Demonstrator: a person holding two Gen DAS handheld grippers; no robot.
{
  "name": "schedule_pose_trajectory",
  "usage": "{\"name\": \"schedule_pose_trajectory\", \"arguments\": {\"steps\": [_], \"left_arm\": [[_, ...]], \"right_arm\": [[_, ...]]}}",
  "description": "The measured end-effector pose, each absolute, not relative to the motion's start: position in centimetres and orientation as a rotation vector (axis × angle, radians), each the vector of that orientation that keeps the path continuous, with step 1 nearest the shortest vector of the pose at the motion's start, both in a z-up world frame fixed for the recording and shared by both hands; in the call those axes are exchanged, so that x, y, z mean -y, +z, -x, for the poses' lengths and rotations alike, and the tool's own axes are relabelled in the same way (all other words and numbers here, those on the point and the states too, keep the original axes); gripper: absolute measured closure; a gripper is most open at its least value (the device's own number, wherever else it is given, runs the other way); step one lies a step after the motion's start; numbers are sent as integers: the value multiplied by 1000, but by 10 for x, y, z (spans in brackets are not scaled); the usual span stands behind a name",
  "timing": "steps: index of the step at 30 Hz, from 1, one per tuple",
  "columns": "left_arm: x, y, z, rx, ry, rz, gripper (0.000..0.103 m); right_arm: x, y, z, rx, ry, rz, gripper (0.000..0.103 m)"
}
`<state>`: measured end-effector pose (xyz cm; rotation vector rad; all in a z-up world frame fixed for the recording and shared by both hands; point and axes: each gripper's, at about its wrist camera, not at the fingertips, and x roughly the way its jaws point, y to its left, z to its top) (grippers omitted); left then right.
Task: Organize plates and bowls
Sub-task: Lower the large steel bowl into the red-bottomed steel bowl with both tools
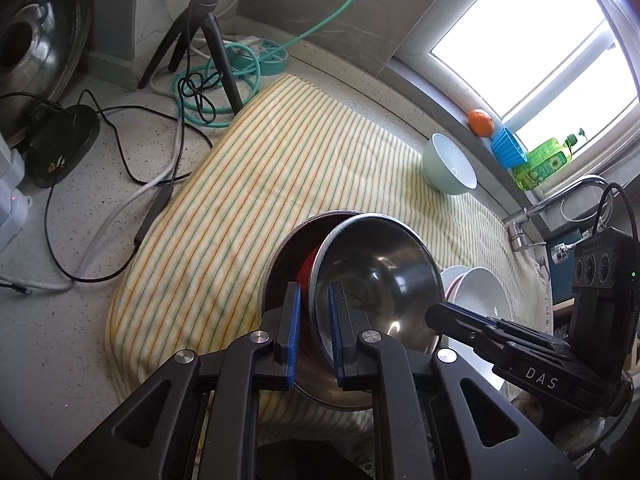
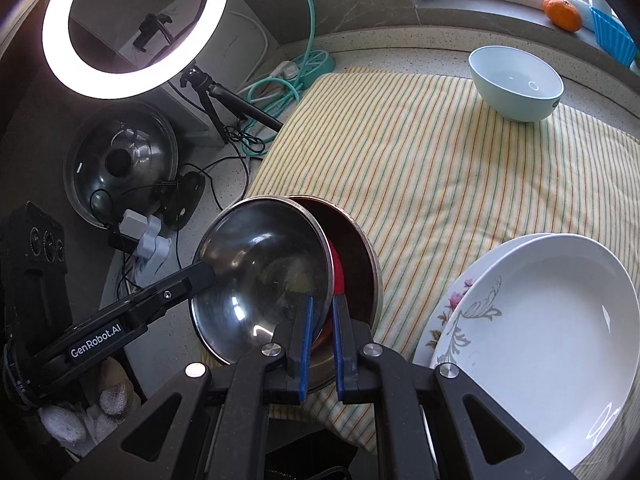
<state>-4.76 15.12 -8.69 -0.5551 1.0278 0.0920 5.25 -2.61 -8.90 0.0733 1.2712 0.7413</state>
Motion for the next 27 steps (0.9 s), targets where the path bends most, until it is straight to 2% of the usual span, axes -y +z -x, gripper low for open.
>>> {"name": "schedule_pose_trajectory", "arguments": {"steps": [27], "left_arm": [[-147, -107, 35, -1122, 104, 489, 92]], "right_arm": [[10, -103, -57, -1288, 733, 57, 92]]}}
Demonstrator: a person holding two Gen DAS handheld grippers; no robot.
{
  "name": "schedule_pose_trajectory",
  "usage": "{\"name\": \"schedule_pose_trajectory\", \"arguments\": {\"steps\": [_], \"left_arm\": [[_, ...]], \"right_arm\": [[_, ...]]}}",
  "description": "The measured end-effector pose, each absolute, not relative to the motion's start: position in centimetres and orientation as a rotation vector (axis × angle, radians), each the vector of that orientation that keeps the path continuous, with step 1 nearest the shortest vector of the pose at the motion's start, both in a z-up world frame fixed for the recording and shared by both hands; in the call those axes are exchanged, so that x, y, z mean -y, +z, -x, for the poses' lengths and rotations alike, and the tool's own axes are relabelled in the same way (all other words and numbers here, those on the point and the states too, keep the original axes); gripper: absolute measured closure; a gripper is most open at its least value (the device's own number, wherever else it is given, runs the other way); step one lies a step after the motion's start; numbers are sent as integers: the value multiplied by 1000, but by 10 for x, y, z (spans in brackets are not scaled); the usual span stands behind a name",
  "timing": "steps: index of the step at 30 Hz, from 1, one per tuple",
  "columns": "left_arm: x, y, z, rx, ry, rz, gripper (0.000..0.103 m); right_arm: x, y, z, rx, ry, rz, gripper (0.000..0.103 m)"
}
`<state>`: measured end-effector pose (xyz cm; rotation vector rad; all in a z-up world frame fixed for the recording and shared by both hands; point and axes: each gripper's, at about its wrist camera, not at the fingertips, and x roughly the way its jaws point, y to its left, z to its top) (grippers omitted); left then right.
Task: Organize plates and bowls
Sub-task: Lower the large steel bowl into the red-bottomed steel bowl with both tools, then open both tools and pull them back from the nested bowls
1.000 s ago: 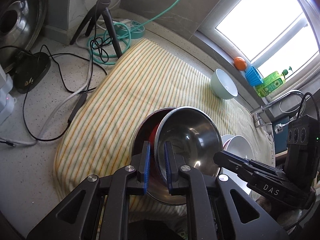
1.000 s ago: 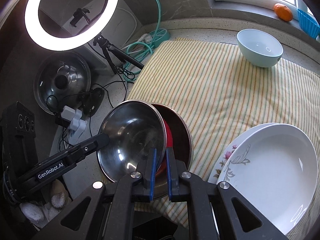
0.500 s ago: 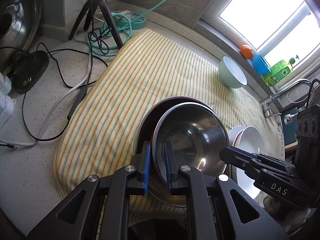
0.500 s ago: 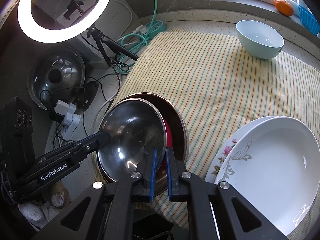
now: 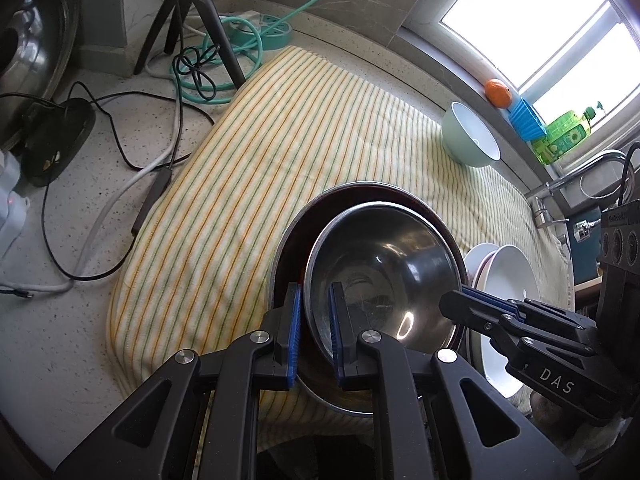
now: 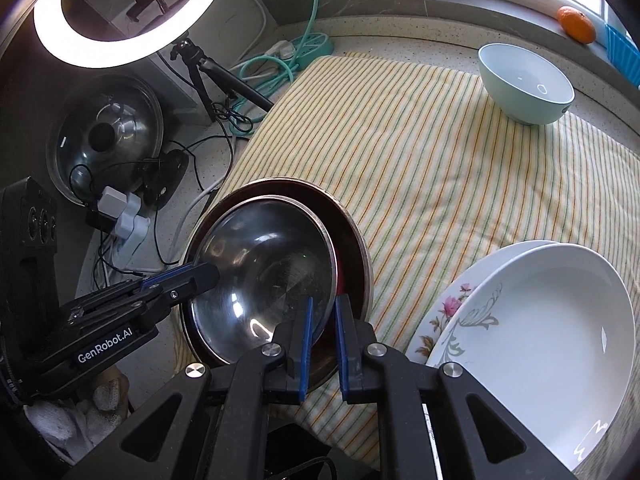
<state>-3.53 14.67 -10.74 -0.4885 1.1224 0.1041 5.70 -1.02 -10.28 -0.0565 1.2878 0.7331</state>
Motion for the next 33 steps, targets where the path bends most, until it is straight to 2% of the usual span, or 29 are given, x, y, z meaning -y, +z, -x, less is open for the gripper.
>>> {"name": "schedule_pose_trajectory", "arguments": {"steps": [33], "left_arm": [[-149, -99, 31, -1097, 95, 471, 89]], "right_arm": [[11, -100, -62, -1279, 736, 62, 86]]}}
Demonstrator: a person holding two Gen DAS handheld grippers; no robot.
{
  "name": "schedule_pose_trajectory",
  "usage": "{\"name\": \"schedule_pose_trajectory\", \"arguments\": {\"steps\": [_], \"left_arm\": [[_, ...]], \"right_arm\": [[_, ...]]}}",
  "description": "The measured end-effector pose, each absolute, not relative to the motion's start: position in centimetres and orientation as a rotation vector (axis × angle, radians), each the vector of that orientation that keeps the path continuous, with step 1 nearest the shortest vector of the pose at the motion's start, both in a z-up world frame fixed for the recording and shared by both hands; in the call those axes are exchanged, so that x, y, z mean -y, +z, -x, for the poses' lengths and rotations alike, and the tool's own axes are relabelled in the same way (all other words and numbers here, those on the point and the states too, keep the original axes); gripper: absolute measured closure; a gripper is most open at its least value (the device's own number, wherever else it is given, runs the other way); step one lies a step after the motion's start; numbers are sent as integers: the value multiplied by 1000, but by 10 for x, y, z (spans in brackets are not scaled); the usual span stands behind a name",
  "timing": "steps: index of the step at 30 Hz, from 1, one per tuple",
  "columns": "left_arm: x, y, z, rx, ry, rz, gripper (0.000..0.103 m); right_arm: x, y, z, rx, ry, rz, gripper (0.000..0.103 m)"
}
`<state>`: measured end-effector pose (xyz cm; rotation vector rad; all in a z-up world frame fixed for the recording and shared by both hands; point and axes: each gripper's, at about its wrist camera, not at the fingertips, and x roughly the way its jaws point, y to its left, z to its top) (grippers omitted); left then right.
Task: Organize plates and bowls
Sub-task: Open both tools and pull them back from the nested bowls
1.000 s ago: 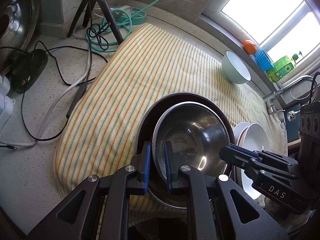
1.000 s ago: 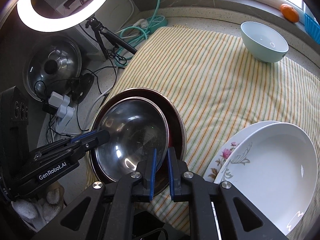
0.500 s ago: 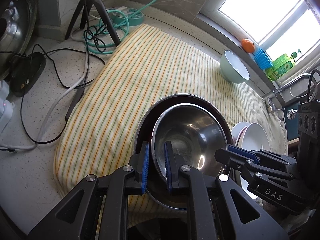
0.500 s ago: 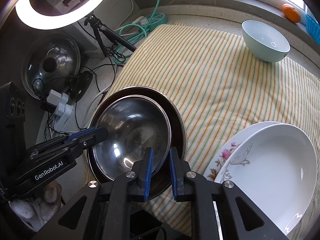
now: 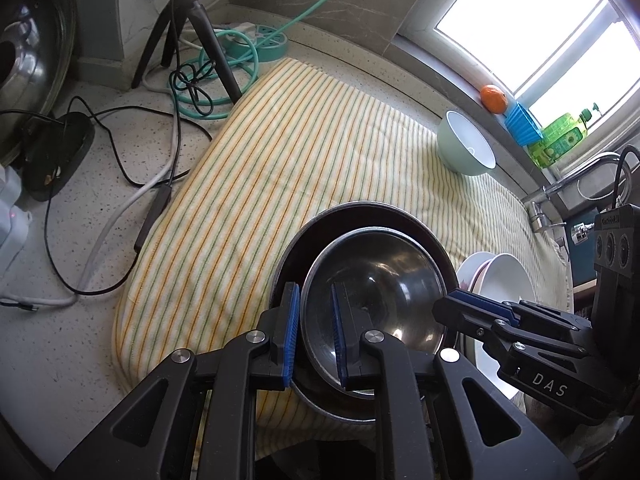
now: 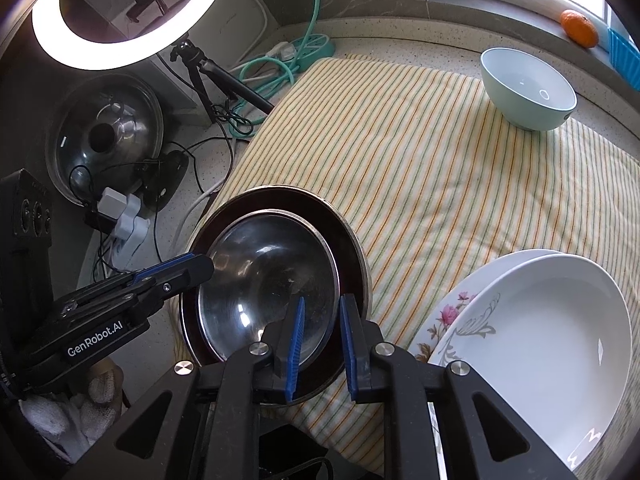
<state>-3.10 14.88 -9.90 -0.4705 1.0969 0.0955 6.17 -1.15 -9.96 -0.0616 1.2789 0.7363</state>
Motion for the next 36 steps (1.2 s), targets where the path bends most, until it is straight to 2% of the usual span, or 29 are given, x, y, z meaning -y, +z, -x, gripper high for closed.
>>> {"name": "schedule_pose_trajectory", "arguments": {"steps": [22, 36], "left_arm": [[-151, -78, 23, -1042, 97, 458, 90], [-124, -66, -5, -1026, 54, 405, 90]], "right_arm": [[28, -80, -75, -1229, 729, -5, 86], [64, -52, -99, -1162, 669, -66, 86]]}}
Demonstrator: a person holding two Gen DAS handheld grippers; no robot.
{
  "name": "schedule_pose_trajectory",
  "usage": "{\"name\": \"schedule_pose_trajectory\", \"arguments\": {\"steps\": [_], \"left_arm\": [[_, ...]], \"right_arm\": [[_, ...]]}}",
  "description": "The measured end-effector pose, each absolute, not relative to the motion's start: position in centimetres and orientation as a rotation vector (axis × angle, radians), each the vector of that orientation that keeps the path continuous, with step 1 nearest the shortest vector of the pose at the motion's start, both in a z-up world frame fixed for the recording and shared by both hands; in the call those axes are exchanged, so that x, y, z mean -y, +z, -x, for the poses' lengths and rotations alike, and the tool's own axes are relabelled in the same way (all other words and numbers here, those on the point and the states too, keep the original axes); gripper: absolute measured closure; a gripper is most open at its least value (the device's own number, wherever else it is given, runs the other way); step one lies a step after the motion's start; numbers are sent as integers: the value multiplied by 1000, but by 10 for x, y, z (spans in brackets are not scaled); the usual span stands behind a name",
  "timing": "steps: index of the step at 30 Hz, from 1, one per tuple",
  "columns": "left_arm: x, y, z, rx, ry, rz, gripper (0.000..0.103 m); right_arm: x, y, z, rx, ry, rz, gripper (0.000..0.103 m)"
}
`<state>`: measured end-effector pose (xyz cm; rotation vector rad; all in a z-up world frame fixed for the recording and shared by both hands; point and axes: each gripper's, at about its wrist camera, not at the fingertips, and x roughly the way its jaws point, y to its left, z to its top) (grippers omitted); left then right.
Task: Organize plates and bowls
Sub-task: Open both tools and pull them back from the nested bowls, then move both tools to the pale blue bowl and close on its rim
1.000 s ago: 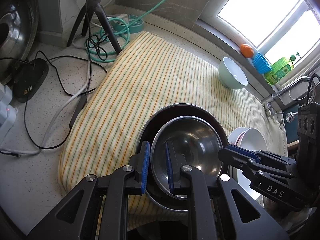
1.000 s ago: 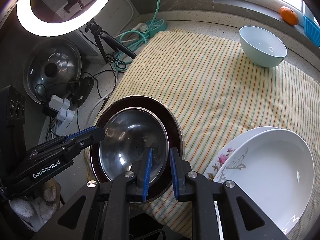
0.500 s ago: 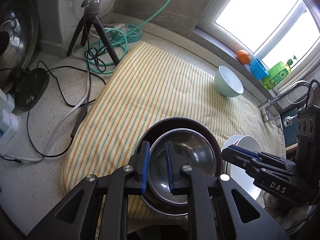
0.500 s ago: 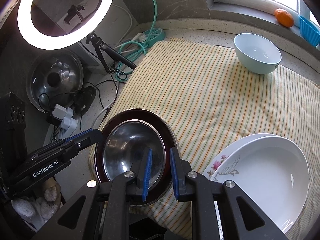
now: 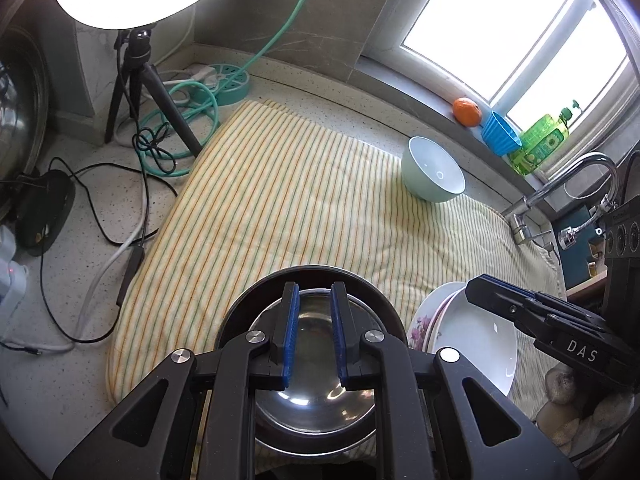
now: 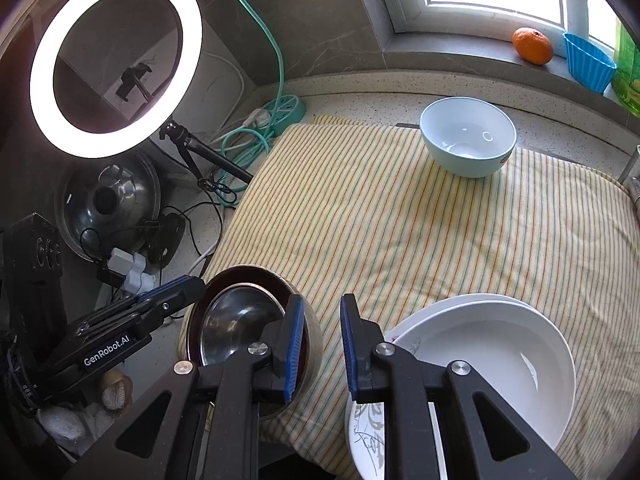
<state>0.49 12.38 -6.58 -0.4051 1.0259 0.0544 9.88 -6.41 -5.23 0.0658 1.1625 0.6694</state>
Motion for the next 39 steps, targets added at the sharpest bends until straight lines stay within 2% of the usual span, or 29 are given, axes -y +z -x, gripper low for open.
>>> {"name": "schedule_pose_trajectory", "arguments": {"steps": [22, 39], "left_arm": [[-70, -46, -63, -997, -17, 334, 89], [-53, -53, -132, -1003, 5, 359, 89]], "right_arm": [[134, -18, -158, -1080, 581, -100, 82], [158, -43, -240, -1081, 505, -55, 80]]}}
